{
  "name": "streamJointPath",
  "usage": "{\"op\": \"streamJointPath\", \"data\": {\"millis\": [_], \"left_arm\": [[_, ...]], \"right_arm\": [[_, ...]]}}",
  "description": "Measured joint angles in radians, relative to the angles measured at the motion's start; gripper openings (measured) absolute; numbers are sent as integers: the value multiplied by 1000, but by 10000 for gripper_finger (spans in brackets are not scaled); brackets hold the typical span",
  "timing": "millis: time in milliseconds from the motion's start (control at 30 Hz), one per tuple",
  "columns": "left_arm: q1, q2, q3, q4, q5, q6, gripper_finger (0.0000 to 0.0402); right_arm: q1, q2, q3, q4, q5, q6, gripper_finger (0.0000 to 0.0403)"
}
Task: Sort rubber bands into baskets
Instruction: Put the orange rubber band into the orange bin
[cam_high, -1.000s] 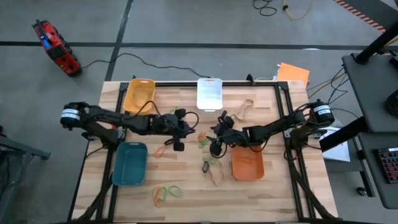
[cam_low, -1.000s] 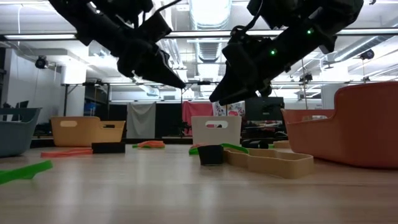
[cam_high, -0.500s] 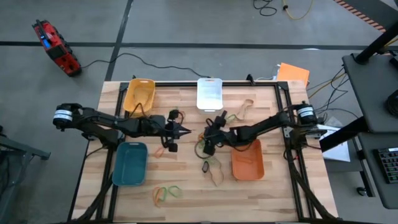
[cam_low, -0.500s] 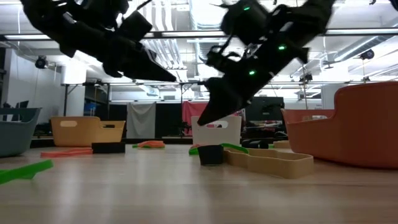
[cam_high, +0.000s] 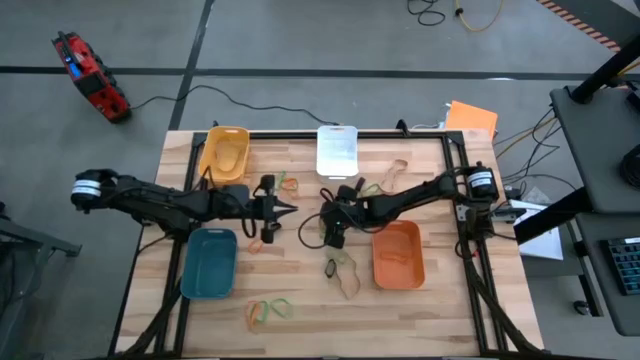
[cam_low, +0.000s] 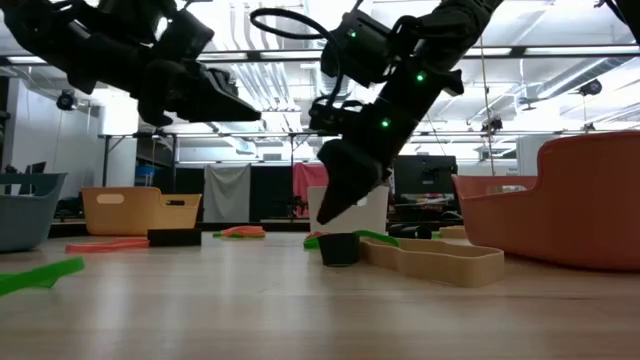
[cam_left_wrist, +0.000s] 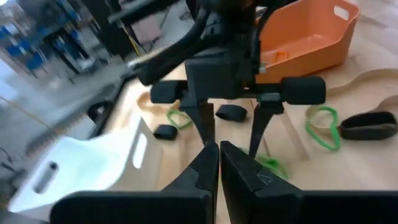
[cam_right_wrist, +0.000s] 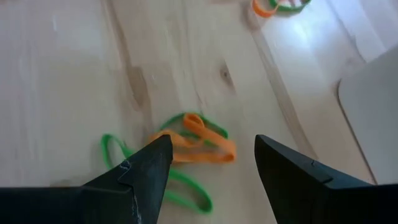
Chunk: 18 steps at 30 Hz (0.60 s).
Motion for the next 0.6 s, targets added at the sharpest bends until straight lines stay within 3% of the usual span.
{"op": "streamJointPath", "data": {"millis": [600], "left_arm": [[5,-18,-43,32,-1,32,0]], "right_arm": [[-36,4,-20,27,-30,-20,224]]}}
